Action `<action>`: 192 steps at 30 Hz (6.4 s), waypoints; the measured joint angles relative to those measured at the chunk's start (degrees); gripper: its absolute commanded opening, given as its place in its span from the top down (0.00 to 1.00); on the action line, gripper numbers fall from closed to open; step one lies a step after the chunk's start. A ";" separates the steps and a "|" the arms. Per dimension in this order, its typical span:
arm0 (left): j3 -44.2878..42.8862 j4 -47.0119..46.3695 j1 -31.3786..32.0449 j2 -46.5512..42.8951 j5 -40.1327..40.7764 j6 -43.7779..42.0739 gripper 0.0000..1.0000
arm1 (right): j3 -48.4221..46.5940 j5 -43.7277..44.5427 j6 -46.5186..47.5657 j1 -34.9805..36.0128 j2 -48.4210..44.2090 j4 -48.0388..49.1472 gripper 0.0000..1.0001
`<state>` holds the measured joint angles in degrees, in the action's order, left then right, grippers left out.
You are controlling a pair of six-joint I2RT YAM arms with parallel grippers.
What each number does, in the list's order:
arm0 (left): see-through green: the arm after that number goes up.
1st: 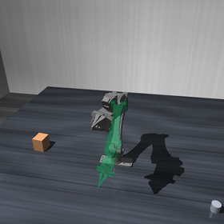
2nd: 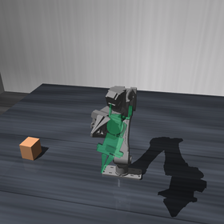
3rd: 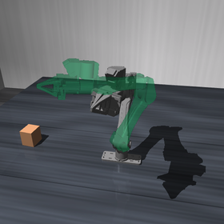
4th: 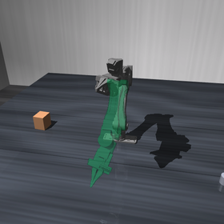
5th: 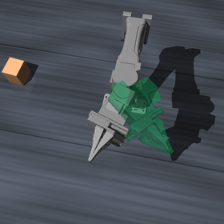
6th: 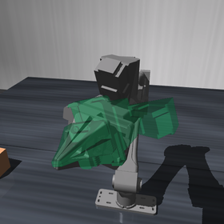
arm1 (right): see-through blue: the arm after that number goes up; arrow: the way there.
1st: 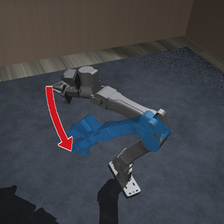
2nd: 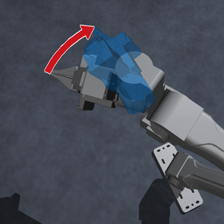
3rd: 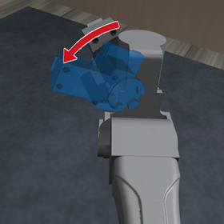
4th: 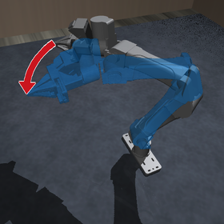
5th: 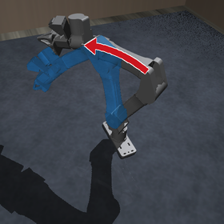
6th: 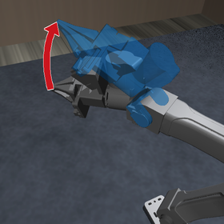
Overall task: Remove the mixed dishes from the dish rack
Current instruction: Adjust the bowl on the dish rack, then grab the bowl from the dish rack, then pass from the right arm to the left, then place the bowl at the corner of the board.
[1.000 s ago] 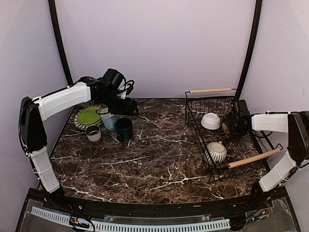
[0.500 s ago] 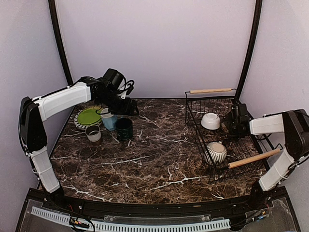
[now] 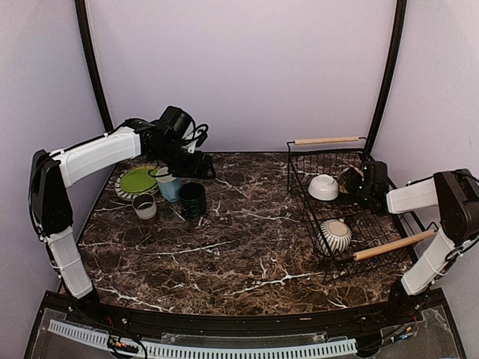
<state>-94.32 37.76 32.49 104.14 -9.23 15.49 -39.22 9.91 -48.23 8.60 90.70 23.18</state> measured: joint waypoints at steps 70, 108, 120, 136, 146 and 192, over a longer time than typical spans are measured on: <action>0.00 -0.46 -1.27 -0.02 -4.02 1.73 0.24 | -21.29 -16.26 -11.50 -2.67 17.77 4.04 0.91; 7.76 -14.64 -3.26 -4.72 -22.51 5.86 0.11 | -33.86 -28.15 72.39 34.03 -11.34 -50.77 1.00; 9.11 -22.75 -2.27 -4.70 -33.90 10.88 0.13 | -37.33 0.50 89.39 46.58 2.99 -57.11 1.00; 1.16 -6.23 8.15 -2.23 -9.07 -2.67 0.50 | -42.49 20.28 102.75 56.35 12.90 -59.04 1.00; 0.09 -0.79 13.38 0.61 2.14 -6.54 0.73 | -47.41 21.40 104.65 60.08 17.66 -62.42 1.00; 29.03 4.72 5.05 -25.75 20.63 9.81 0.99 | -19.61 21.68 73.92 54.77 -23.56 -26.67 0.01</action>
<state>-65.30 42.48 37.54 78.39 11.40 25.30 -58.83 31.59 25.69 63.37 67.13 -3.49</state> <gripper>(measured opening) 0.081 0.986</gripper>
